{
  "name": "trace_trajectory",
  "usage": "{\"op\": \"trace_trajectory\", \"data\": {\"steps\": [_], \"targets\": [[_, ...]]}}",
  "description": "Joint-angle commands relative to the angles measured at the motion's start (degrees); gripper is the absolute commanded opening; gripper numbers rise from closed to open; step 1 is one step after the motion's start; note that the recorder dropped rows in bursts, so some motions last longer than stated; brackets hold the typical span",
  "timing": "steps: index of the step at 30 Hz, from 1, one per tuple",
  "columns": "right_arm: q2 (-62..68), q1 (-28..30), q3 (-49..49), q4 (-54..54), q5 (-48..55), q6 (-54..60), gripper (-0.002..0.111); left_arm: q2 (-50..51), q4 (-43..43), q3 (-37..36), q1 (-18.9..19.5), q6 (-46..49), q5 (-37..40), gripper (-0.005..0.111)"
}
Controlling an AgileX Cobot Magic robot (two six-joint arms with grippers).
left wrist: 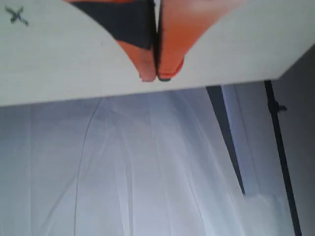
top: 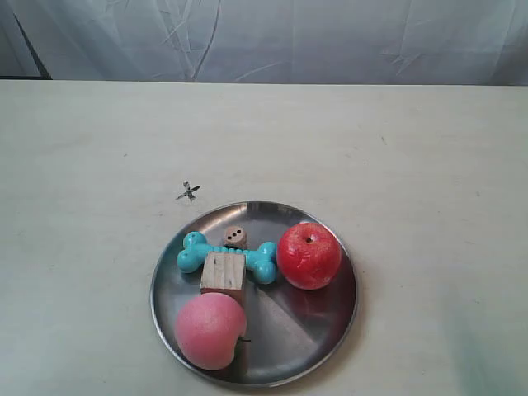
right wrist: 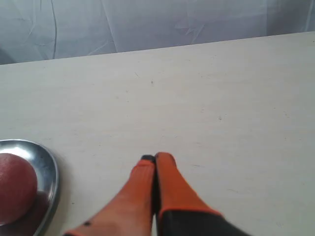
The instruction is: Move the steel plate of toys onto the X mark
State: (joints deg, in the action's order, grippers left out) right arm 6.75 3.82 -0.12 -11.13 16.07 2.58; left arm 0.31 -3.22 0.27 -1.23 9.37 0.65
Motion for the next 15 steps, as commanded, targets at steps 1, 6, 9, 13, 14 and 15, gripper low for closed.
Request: {"op": "trace_trajectory", "data": {"steps": [1, 6, 9, 13, 14, 15], "targets": [[-0.2, 0.1, 0.1, -0.1, -0.2, 0.2, 0.0, -0.3, -1.4, -0.3, 0.1, -0.4, -11.8, 0.0], [-0.2, 0.1, 0.1, 0.1, -0.3, 0.2, 0.0, -0.3, -4.9, -0.3, 0.1, -4.1, -20.7, 0.0], [-0.2, 0.1, 0.1, -0.3, -4.7, 0.2, 0.0, -0.3, -8.9, -0.3, 0.1, -15.1, -25.4, 0.0], [-0.2, 0.1, 0.1, -15.4, -14.6, -2.1, 0.0, -0.3, -9.0, -0.3, 0.1, -26.2, -28.1, 0.0], [-0.2, 0.1, 0.1, -21.1, -16.9, -3.2, 0.0, -0.3, -9.0, -0.3, 0.1, -28.0, -27.7, 0.0], [-0.2, 0.1, 0.1, -27.0, -19.1, -4.6, 0.0, -0.3, -9.0, -0.3, 0.1, -31.4, -27.2, 0.0]]}}
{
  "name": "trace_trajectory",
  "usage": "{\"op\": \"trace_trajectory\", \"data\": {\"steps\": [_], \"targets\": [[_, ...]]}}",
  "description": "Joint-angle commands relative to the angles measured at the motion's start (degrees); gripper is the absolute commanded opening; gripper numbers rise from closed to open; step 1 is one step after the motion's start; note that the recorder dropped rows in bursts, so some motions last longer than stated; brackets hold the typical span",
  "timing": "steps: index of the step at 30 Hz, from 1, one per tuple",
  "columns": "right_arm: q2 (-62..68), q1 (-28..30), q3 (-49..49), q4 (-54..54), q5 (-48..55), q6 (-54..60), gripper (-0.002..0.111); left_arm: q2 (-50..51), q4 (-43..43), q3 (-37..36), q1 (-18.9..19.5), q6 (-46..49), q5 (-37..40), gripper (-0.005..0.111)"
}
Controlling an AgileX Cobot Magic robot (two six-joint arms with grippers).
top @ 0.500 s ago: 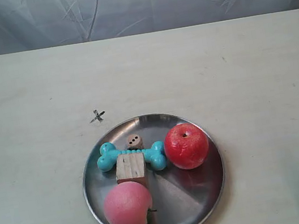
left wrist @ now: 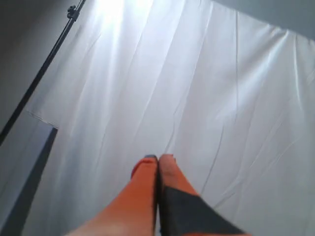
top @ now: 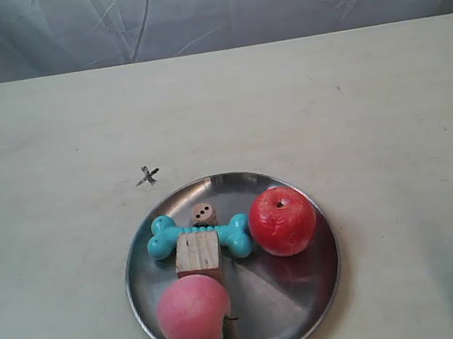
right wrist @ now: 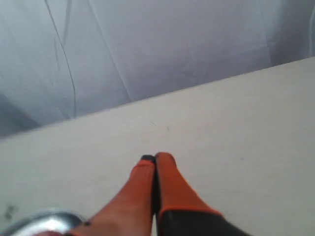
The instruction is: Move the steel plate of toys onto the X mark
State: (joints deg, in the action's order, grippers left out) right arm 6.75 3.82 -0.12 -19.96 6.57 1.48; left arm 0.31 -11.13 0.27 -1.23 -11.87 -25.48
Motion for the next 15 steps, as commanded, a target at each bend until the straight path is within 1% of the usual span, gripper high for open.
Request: {"op": "trace_trajectory", "data": {"steps": [1, 2, 4, 5, 6, 9, 11, 13, 15], "targets": [[-0.2, 0.1, 0.1, -23.4, -10.2, -4.8, 0.0, -0.3, -1.2, -0.3, 0.1, -12.7, -0.2, 0.0], [-0.2, 0.1, 0.1, -30.2, -10.1, -6.1, 0.0, -0.3, -1.4, -0.3, 0.1, -16.8, 0.8, 0.0], [-0.2, 0.1, 0.1, -35.3, -9.3, -6.1, 0.0, -0.3, -1.4, -0.3, 0.1, -24.7, 6.2, 0.0], [-0.2, 0.1, -1.1, -35.4, -7.3, -6.1, 0.0, -0.1, -1.4, 1.2, 0.1, -26.8, 11.6, 0.0], [-0.2, 0.1, -2.3, -35.4, -5.3, -6.1, -0.001, 0.9, -1.0, 3.2, 0.1, -26.7, 17.7, 0.0], [2.5, 0.1, -8.4, -31.4, 2.6, -6.0, -0.001, 7.2, 3.1, 10.4, 0.1, -26.7, 31.1, 0.0], [7.5, 0.1, -13.9, -26.2, 8.1, -6.0, -0.001, 12.8, 6.4, 15.2, -0.1, -25.0, 34.9, 0.0], [14.4, 0.1, -19.9, -20.5, 14.1, -6.0, -0.001, 20.0, 7.8, 21.3, -0.2, -17.8, 39.0, 0.0], [21.6, 0.1, -25.2, -15.1, 21.3, -6.0, -0.001, 27.0, 6.6, 27.3, -0.7, -9.8, 44.2, 0.0]]}}
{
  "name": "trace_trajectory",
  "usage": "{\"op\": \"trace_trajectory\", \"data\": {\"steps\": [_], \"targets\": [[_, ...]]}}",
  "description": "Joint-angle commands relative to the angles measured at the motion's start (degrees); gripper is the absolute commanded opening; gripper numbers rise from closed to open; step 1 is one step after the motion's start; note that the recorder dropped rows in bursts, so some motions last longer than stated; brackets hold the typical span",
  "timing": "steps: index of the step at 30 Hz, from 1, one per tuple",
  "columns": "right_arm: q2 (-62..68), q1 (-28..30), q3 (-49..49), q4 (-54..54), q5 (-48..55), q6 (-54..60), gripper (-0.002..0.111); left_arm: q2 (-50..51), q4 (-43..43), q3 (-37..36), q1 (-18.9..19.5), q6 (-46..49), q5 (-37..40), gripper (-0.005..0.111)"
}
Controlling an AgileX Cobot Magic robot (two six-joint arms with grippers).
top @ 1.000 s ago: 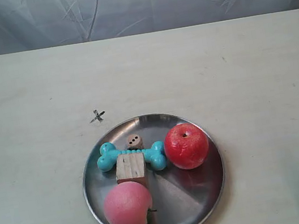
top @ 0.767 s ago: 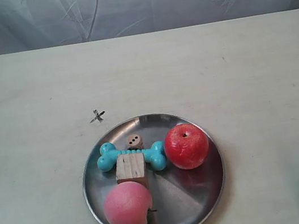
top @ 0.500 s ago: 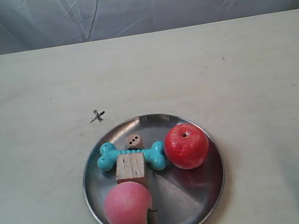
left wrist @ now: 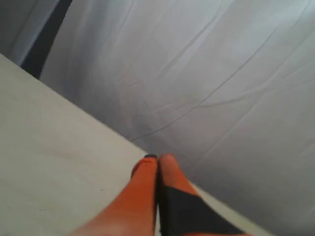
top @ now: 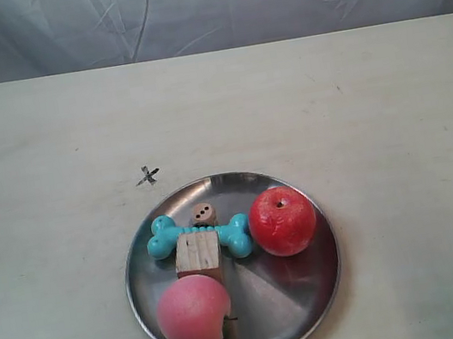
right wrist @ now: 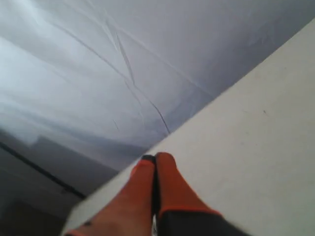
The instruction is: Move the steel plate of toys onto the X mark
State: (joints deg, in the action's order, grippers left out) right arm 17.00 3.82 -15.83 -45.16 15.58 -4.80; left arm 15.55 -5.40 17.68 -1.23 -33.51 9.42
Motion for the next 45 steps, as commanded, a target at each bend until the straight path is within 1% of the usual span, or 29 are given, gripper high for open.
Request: {"op": "trace_trajectory", "data": {"steps": [1, 4, 7, 10, 13, 15, 18, 22, 25, 27, 29, 33, 35, 38, 39, 42, 43, 45], "targets": [[15.5, 0.1, -12.2, 12.4, 16.3, 0.3, -0.001, 15.8, -0.8, 13.2, -1.2, 16.9, 12.6, 0.0], [26.4, 0.1, -18.2, 15.1, 26.8, 4.1, -0.001, 27.0, -7.8, 22.8, -1.8, 31.5, 21.1, 0.0], [36.6, 0.1, -21.6, 15.1, 31.6, 6.5, -0.001, 38.8, -15.8, 31.2, -1.8, 45.1, 29.1, 0.0], [43.9, 0.1, -22.0, 14.0, 32.4, 8.0, -0.001, 48.7, -22.5, 38.1, -1.8, 52.3, 35.7, 0.0], [48.8, 0.1, -22.0, 10.6, 32.1, 9.8, -0.001, 57.2, -26.3, 43.2, -1.8, 57.9, 36.3, 0.0], [50.3, 0.0, -21.9, 7.1, 31.4, 11.2, -0.001, 62.7, -27.3, 46.5, -1.8, 61.7, 36.7, 0.0], [50.6, 0.0, -20.3, 1.7, 30.3, 12.5, -0.001, 69.8, -28.7, 50.1, -1.8, 65.0, 39.1, 0.0], [50.2, -2.8, -16.4, -1.2, 27.5, 15.0, -0.001, 78.1, -30.2, 52.9, -2.5, 70.3, 43.1, 0.001], [50.2, -5.5, -13.5, -6.0, 25.7, 18.7, -0.001, 83.6, -30.6, 54.3, -4.4, 72.3, 45.9, 0.01], [50.2, -7.4, -11.9, -11.1, 24.0, 22.3, -0.001, 86.5, -30.9, 55.2, -6.1, 73.7, 46.9, 0.019], [50.2, -9.2, -11.2, -14.9, 22.3, 25.9, -0.001, 89.3, -32.0, 56.1, -7.8, 75.4, 46.7, 0.032], [50.2, -11.4, -11.0, -17.7, 21.4, 27.2, -0.001, 93.3, -33.2, 57.7, -10.1, 76.5, 45.4, 0.052], [50.2, -11.9, -10.9, -19.1, 21.2, 27.2, -0.001, 95.0, -32.6, 58.9, -11.0, 77.2, 45.4, 0.057], [50.2, -11.9, -10.7, -20.2, 21.1, 27.2, 0.0, 96.9, -31.7, 60.6, -11.9, 77.2, 45.6, 0.058], [50.2, -11.9, -10.7, -20.2, 21.1, 27.6, 0.002, 97.4, -31.6, 61.1, -12.1, 77.2, 46.0, 0.058], [50.2, -11.9, -10.7, -20.0, 22.8, 30.8, 0.021, 98.8, -31.2, 62.1, -12.6, 77.2, 45.8, 0.058], [50.2, -11.9, -10.7, -19.8, 24.1, 31.2, 0.035, 99.3, -31.2, 62.5, -12.6, 77.2, 45.8, 0.058], [50.2, -11.9, -10.7, -19.8, 24.7, 31.2, 0.056, 99.9, -31.3, 62.8, -12.6, 77.2, 45.8, 0.058]]}}
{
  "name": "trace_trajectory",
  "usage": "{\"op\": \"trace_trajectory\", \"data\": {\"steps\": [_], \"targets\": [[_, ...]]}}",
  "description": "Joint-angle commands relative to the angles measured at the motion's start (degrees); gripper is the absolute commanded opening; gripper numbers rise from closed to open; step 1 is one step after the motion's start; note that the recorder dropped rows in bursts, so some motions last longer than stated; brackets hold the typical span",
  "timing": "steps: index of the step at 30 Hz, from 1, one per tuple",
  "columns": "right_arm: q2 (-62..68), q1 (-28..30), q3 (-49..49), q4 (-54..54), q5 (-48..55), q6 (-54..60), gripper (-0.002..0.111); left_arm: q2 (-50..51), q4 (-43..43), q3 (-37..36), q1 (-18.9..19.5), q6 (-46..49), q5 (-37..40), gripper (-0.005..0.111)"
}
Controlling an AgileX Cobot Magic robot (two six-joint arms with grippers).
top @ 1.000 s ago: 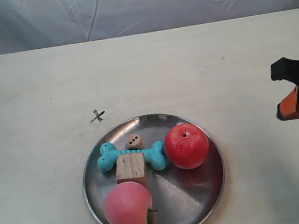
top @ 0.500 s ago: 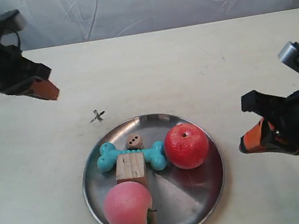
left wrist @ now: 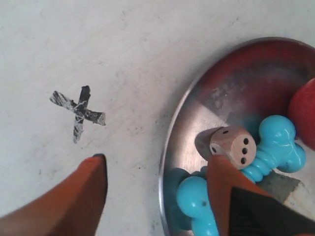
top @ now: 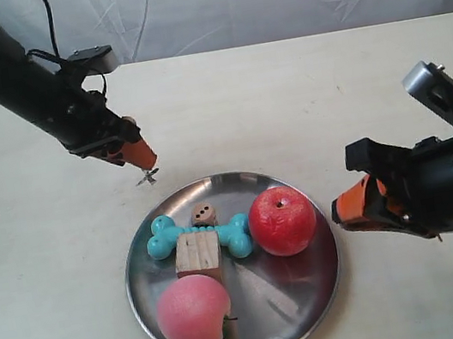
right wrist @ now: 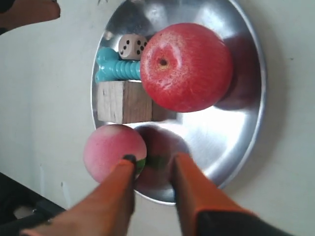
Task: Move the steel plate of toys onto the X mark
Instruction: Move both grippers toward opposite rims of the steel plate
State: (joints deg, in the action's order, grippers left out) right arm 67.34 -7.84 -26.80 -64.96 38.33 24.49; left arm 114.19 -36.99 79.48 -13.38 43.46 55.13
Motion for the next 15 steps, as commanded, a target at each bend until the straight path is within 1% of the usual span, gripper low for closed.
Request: {"op": "trace_trajectory", "data": {"steps": [1, 2, 8, 10, 12, 15], "targets": [[-0.1, -0.3, 0.2, 0.0, 2.2, 1.2, 0.064, 1.5, 0.3, 1.1, -0.4, 0.2, 0.1, 0.058], [0.0, -0.3, 0.2, 0.0, 2.3, 0.3, 0.066, 1.7, 0.4, 1.2, -0.4, 0.2, 0.1, 0.058], [2.1, -0.3, 1.4, 0.3, 2.4, -2.7, 0.064, 3.1, 0.2, 2.6, -0.6, 0.2, 2.1, 0.058], [3.2, -0.3, 3.0, 0.4, 1.9, -3.7, 0.064, 4.3, 0.4, 3.7, -1.4, 0.2, 4.0, 0.058], [4.4, -0.3, 4.6, 0.4, 1.2, -4.9, 0.064, 5.5, 0.7, 4.6, -2.6, 0.2, 4.2, 0.057], [5.6, -0.3, 6.6, -0.2, -0.6, -5.0, 0.064, 7.1, 4.2, 5.7, -4.7, 0.0, 4.2, 0.057]]}}
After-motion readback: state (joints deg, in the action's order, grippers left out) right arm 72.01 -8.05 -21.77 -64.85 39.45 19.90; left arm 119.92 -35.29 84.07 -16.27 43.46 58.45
